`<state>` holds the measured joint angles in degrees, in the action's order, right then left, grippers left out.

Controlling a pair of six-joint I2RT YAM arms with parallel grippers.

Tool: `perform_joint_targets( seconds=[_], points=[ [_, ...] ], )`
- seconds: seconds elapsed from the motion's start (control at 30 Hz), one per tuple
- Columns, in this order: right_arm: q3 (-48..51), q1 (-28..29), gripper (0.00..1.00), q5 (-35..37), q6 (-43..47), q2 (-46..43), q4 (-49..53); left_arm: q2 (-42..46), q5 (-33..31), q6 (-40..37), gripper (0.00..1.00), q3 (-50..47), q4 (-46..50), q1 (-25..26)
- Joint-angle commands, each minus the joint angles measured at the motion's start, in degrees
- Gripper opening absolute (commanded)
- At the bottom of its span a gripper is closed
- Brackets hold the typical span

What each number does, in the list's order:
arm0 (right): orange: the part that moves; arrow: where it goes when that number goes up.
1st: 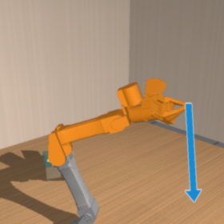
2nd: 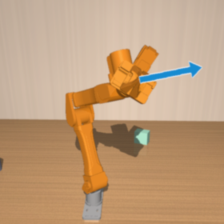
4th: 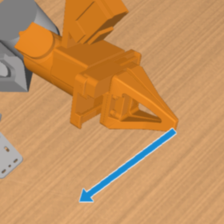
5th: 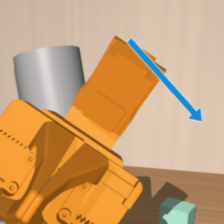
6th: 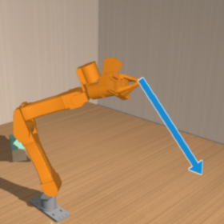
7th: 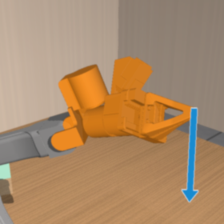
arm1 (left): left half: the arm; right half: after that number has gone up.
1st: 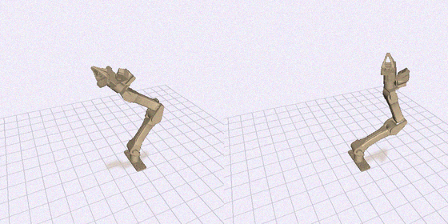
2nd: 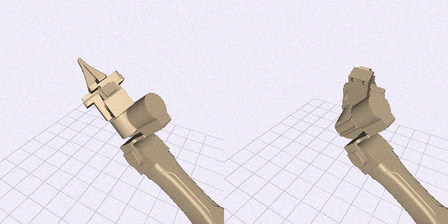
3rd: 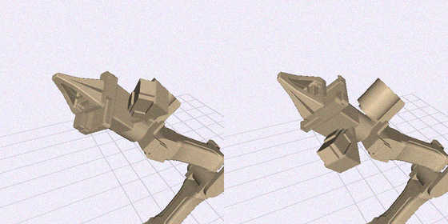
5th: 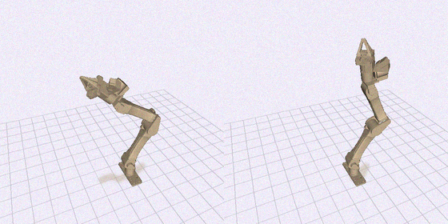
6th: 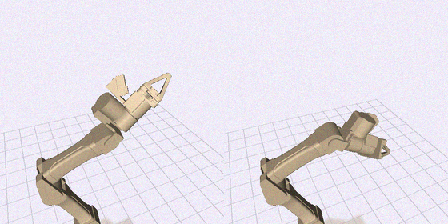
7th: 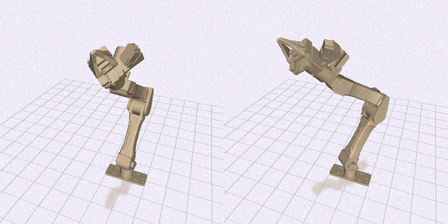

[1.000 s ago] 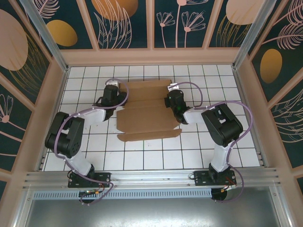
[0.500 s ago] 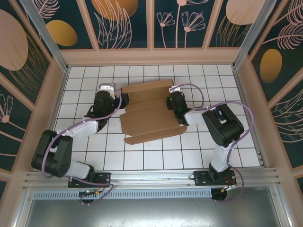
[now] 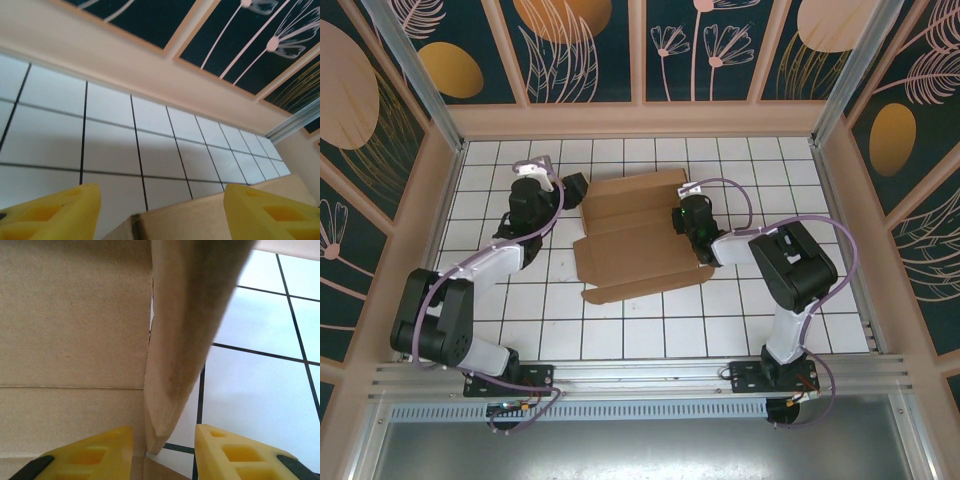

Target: Fold the paper box

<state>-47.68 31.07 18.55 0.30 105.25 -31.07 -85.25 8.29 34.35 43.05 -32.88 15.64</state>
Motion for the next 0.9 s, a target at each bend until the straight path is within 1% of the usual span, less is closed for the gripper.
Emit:
perform_joint_targets(
  seconds=[0.0, 0.07, 0.2, 0.27, 0.37, 0.43, 0.6, 0.63, 0.7, 0.77, 0.83, 0.87],
  points=[
    [1.2, -0.4, 0.38, -0.9, -0.2, -1.4, 1.5, -2.4, 3.6, 4.9, 0.64, -2.9, -4.5, -0.2],
    [1.3, -0.4, 0.39, -0.7, -0.3, -2.3, 1.8, -3.3, 2.9, 5.2, 0.64, -4.0, -4.6, -0.2],
    [1.7, -0.5, 0.48, -0.5, -0.8, -6.7, 3.2, -4.4, 1.8, 4.9, 0.60, -4.3, -2.0, -0.3],
    [1.5, -0.5, 0.50, -0.5, -0.9, -9.9, 4.8, -3.9, 0.8, 4.4, 0.59, -3.7, -0.1, -0.2],
    [1.5, -0.6, 0.53, -0.9, -1.4, -14.6, 7.5, -2.2, -0.6, 3.1, 0.63, -1.6, 3.2, -0.2],
    [1.1, -0.8, 0.54, -2.3, -3.4, -17.6, 10.4, -0.8, -0.6, 1.6, 0.66, 0.8, 5.7, -0.3],
    [0.2, -1.3, 0.52, -9.9, -9.1, -21.8, 20.0, 1.1, -1.4, -3.2, 0.67, 8.3, 13.6, -0.3],
    [0.4, -1.4, 0.50, -11.6, -10.0, -23.0, 21.2, 1.2, -1.2, -4.1, 0.66, 9.8, 15.0, -0.3],
    [-0.3, -1.4, 0.43, -12.6, -11.9, -24.5, 24.5, -0.2, 0.3, -6.6, 0.62, 13.9, 18.4, -0.3],
    [-1.6, -1.5, 0.42, -14.2, -12.8, -25.7, 27.9, -2.9, 0.5, -10.2, 0.59, 19.5, 24.5, 0.4],
    [-3.4, -1.3, 0.42, -15.4, -11.7, -26.3, 31.2, -5.4, -1.3, -15.5, 0.59, 24.6, 30.5, 2.3],
    [-4.2, -1.3, 0.43, -15.0, -11.4, -26.6, 32.8, -6.6, -1.1, -18.9, 0.61, 27.0, 33.0, 3.7]
  ],
)
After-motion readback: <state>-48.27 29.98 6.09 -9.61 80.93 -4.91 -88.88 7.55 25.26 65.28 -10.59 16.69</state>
